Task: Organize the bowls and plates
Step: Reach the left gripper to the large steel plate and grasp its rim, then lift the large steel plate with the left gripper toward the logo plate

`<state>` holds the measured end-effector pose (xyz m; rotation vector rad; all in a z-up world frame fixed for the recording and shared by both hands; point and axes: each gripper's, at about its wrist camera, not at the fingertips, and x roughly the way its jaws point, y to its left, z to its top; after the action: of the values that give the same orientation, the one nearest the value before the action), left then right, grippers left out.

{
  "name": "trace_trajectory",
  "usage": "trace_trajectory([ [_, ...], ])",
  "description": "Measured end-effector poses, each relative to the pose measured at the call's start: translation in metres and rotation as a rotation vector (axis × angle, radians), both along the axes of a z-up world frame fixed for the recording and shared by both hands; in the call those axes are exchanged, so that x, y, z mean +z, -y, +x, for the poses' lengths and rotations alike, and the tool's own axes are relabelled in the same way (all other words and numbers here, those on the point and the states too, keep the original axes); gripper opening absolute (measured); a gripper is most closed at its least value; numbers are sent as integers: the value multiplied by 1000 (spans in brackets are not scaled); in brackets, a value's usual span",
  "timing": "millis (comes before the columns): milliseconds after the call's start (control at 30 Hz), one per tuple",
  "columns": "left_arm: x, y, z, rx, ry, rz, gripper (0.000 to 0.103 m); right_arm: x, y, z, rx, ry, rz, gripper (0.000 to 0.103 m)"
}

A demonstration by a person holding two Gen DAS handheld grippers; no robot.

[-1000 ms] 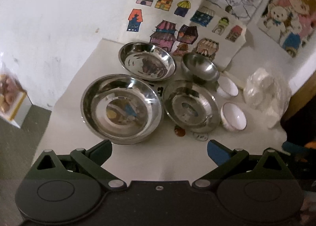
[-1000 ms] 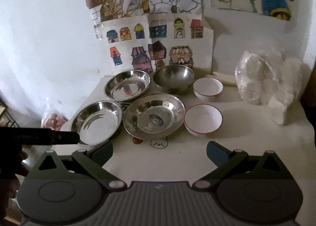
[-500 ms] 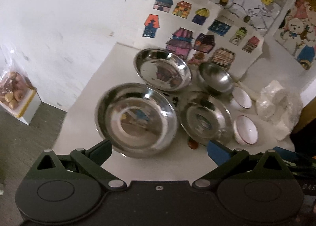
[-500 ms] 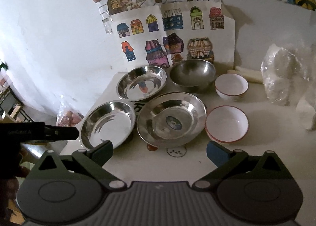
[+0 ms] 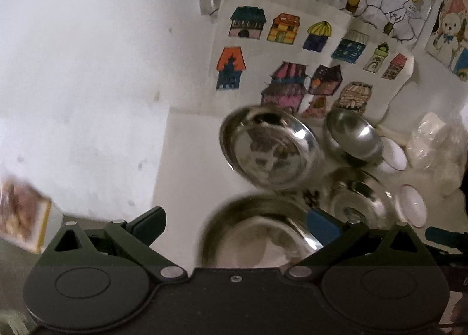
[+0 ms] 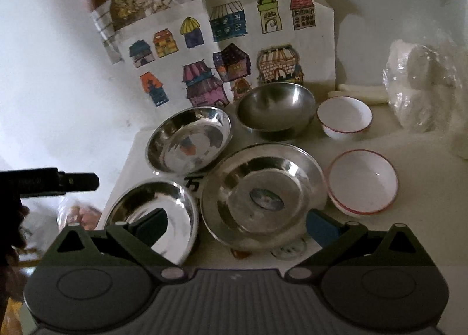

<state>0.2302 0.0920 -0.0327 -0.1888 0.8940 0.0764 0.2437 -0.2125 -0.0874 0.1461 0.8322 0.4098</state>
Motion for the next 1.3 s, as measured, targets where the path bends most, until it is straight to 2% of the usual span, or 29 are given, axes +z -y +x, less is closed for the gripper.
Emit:
trace_trajectory([
  [100, -5, -15, 28, -51, 3, 41, 102, -4, -18, 15, -24, 12, 7, 103],
  [267, -22, -26, 77, -70, -4, 157, 102, -9, -43, 47, -33, 0, 47, 103],
  [500, -48, -33, 130, -115, -51, 116, 102, -21, -67, 85, -44, 10, 77, 101],
  [667, -62, -32, 147, -142, -78, 76, 99, -33, -81, 107, -35, -4, 68, 89],
  [767, -68, -32, 157, -156, -109, 22, 91, -38, -87, 118, -45, -21, 60, 83],
  [933, -75, -28, 164, -150, -137, -49, 71, -43, -93, 130, -63, -39, 35, 72],
  [1133, -80, -28, 167, -118, -163, -91, 50, -52, -97, 143, -65, -74, 21, 57],
  [1267, -83, -27, 167, -112, -180, -86, 38, -60, -101, 148, -66, -93, 2, 45],
  [1300, -84, -27, 168, -110, -186, -86, 32, -62, -102, 150, -66, -98, 2, 42],
])
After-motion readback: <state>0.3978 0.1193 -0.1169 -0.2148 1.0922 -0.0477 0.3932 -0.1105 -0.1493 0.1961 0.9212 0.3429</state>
